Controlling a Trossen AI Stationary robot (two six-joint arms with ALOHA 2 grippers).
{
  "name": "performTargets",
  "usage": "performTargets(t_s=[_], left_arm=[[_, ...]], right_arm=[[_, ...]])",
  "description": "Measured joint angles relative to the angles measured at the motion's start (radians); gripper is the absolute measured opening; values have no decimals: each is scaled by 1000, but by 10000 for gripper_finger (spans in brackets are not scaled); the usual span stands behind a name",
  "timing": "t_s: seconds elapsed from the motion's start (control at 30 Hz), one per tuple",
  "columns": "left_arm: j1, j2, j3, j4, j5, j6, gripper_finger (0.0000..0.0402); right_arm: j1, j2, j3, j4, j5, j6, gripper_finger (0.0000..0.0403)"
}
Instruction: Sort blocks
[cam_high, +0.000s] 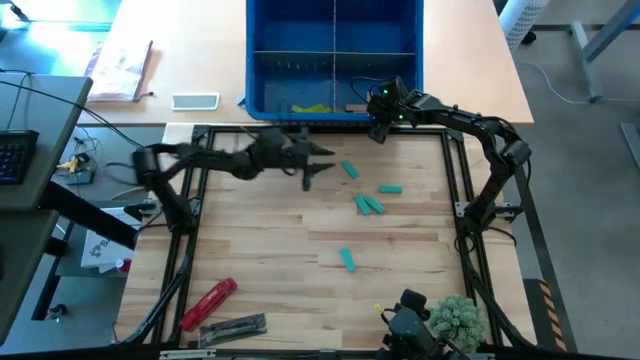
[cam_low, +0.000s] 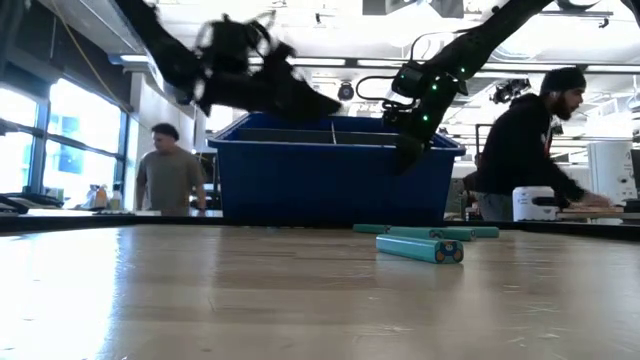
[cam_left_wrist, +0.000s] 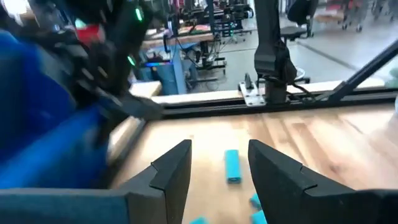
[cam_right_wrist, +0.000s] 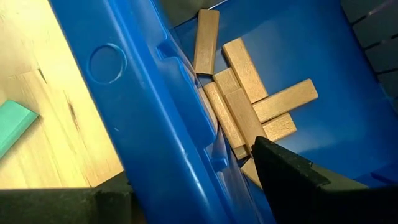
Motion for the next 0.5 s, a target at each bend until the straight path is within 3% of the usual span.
performTargets(t_s=[0.27, 0.5], left_arm=[[-46, 311, 202, -18, -150, -115, 141], [-71, 458, 320, -165, -251, -108, 141]], right_arm=[[0, 0, 0, 0, 0, 0, 194], [0, 0, 0, -1, 0, 0, 194]])
